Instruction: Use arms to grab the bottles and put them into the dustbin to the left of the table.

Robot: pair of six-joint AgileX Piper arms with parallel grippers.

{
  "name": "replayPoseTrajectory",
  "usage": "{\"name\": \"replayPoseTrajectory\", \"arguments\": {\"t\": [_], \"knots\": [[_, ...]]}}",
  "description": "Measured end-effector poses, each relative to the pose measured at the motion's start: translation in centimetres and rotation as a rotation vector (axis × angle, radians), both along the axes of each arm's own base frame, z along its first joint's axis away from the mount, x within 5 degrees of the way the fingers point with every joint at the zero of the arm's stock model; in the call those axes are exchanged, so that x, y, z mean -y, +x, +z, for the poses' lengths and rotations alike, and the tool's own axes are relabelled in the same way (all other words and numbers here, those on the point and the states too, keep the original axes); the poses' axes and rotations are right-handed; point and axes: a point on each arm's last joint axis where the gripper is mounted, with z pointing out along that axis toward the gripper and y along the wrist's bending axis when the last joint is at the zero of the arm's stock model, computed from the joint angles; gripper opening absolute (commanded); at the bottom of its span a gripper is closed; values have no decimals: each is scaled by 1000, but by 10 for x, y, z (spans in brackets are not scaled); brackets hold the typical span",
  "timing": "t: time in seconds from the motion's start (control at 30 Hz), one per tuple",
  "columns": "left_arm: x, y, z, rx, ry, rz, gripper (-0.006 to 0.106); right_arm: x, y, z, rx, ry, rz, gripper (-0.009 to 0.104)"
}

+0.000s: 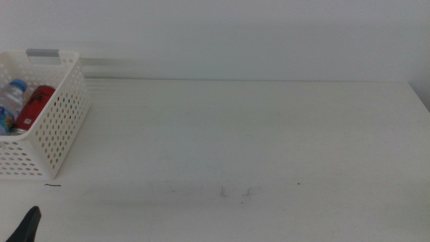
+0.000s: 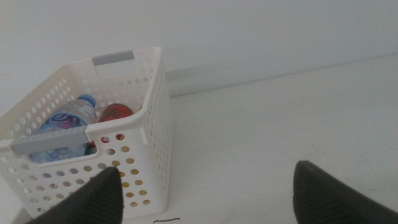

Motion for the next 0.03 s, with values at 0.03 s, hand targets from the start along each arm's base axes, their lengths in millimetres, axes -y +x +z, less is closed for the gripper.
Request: {"name": "replayPoseTrajectory", "arguments": {"t": [0.03], "knots": [[0, 0, 0, 0, 2, 0, 94, 0, 0, 0, 0, 0, 0, 93]]}}
